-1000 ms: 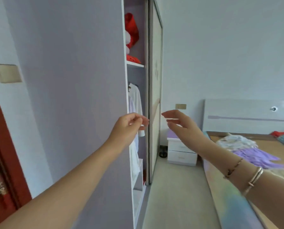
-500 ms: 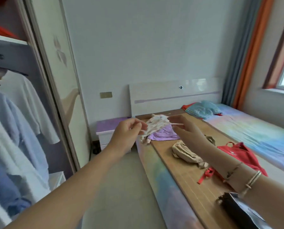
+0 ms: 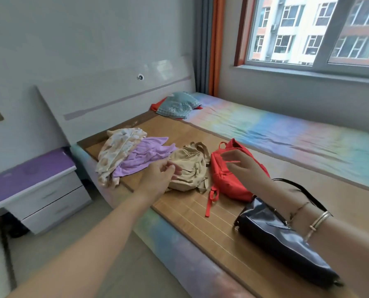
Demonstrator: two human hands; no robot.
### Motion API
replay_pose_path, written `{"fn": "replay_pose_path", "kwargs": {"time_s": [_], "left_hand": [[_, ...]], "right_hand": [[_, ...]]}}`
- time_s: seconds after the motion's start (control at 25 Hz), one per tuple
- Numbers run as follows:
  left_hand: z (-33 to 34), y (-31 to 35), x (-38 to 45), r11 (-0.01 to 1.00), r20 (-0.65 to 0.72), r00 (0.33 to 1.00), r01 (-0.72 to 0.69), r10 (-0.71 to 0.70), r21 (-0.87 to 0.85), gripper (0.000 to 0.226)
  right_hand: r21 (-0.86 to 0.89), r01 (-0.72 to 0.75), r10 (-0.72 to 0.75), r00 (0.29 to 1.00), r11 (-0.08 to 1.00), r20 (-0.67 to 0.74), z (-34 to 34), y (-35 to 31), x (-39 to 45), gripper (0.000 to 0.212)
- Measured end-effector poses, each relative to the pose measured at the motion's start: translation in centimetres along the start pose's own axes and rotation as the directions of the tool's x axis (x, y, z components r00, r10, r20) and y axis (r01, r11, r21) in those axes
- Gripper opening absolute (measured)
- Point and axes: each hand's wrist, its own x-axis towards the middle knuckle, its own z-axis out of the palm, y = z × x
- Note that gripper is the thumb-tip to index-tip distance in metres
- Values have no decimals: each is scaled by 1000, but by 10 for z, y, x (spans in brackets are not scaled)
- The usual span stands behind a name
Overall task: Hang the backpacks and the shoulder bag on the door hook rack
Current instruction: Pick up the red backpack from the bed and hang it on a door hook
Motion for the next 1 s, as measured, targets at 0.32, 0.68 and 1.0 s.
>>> {"fn": "replay_pose_path", "kwargs": {"time_s": [0.32,0.68,1.0], "left_hand": [[107,-48,159,994,194,974,111,-114,22,30],[240,-130,356,943,249,918,260,-308,208,29],[329,-228,456,905,281,873,324,-398,276,29]], "right_hand": [[-29,-200,196,975,979,-104,-40,128,123,27],[1,-425,424,904,905,-58,-56,336,302,28],[-335,-506,477,862,795,-169,-56,504,376,35]]}}
